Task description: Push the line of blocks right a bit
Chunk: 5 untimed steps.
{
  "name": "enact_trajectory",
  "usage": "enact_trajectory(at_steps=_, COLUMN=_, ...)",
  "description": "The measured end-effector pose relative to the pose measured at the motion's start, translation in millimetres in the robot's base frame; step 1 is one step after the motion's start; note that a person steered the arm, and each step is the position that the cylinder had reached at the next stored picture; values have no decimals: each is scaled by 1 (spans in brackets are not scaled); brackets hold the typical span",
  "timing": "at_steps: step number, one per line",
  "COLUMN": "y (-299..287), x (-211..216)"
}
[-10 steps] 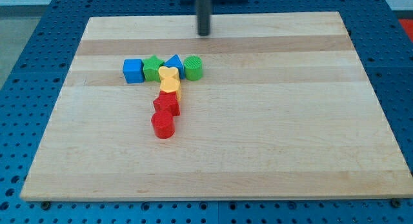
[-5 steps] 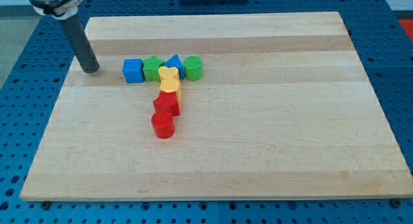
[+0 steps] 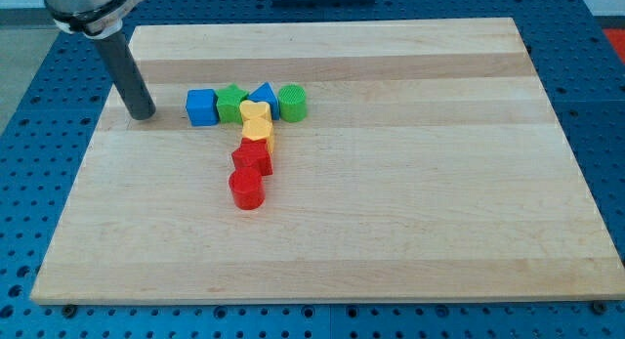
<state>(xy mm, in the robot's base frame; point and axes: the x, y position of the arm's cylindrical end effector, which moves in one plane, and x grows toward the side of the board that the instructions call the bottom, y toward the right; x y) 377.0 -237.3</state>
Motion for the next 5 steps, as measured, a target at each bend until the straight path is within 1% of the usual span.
enact_trajectory(at_steps=3, y=37, x=-4)
enact_trajectory(at_steps=5, y=45, x=-4)
